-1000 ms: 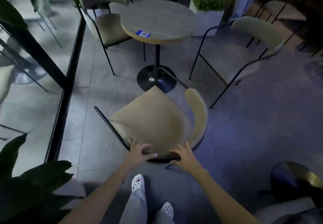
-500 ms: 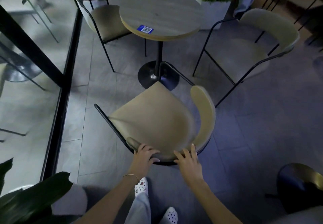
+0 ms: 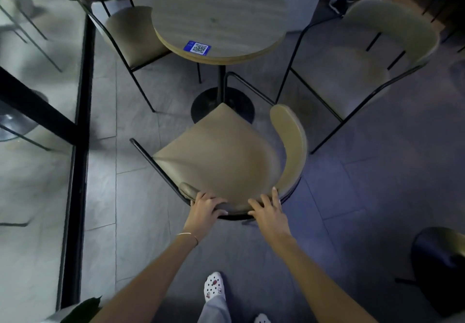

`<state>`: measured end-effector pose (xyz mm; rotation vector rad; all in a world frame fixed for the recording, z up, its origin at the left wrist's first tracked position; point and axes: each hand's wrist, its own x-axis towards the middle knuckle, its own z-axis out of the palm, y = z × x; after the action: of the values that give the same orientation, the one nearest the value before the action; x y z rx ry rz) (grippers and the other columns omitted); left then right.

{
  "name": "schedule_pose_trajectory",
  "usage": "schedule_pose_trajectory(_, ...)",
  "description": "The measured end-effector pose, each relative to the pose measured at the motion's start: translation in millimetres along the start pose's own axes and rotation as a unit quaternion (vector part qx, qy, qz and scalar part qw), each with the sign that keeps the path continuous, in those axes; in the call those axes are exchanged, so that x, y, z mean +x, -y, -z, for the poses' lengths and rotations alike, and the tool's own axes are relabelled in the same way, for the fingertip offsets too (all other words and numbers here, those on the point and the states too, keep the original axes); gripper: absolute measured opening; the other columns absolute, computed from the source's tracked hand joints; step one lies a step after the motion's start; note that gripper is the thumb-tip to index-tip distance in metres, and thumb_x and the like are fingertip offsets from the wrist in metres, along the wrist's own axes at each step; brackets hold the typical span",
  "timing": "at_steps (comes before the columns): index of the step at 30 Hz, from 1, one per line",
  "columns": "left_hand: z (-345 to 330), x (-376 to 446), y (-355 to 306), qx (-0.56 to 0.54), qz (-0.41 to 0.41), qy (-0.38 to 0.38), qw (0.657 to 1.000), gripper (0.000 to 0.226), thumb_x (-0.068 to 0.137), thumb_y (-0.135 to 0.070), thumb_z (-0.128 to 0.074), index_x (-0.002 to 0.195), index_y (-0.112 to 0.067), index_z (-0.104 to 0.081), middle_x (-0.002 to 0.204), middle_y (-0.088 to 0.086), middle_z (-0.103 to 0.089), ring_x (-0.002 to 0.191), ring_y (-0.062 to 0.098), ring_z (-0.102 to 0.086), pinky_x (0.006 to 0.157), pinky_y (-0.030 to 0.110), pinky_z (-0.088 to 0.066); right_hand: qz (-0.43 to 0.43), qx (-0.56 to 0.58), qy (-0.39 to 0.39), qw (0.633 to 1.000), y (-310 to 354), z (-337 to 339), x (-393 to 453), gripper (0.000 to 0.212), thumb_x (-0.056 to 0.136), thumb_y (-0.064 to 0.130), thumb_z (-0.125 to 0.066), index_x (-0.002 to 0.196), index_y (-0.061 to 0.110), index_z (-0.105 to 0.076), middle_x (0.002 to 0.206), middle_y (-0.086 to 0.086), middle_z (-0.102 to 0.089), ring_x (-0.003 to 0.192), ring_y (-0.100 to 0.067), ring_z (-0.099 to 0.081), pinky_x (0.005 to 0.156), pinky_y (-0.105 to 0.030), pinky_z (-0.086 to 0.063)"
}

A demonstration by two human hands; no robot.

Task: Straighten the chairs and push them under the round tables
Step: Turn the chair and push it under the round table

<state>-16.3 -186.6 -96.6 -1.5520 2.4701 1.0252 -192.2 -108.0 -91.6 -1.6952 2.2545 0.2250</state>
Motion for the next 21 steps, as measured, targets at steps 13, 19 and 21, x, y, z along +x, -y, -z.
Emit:
schedule_pose_trajectory(13, 29.8, 8.9, -32.6, 0.095, 0.049, 0.148, 0.983, 0.045, 0.089, -0.037, -0.057, 0.13, -0.017, -0.053, 0.133, 0.008, -0.055, 0.132, 0.029, -0.041, 0.11, 0.045, -0.031, -0.026, 0.21, 0.143, 0.967, -7.1, 46.3, 12.0, 0.043, 0.092, 0.03, -0.054, 0.134, 0.02, -0.051, 0.142, -0.007, -0.048, 0.145, -0.03, -0.016, 0.106, -0.047, -0.04)
schedule_pose_trajectory(19, 50.7, 49.8, -100.6, 0.092, 0.05, 0.136, 0.985, 0.085, 0.082, -0.055, -0.057, 0.149, -0.021, -0.018, 0.151, 0.009, -0.034, 0.141, 0.034, -0.027, 0.113, 0.063, -0.018, -0.072, 0.263, 0.07, 0.959, -65.8, 95.3, 18.0, 0.057, 0.088, 0.034, -0.059, 0.14, 0.021, -0.041, 0.148, -0.011, -0.037, 0.144, -0.03, -0.019, 0.115, -0.045, -0.028)
schedule_pose_trajectory(21, 57.3, 62.1, -137.2, 0.076, 0.023, 0.122, 0.989, 0.088, 0.084, -0.055, -0.056, 0.151, -0.023, -0.01, 0.156, 0.009, -0.024, 0.144, 0.034, -0.021, 0.115, 0.062, -0.016, -0.09, 0.257, 0.045, 0.961, -96.8, 109.2, 22.1, 0.056, 0.087, 0.036, -0.06, 0.138, 0.021, -0.042, 0.143, -0.013, -0.041, 0.141, -0.031, -0.023, 0.113, -0.046, -0.032)
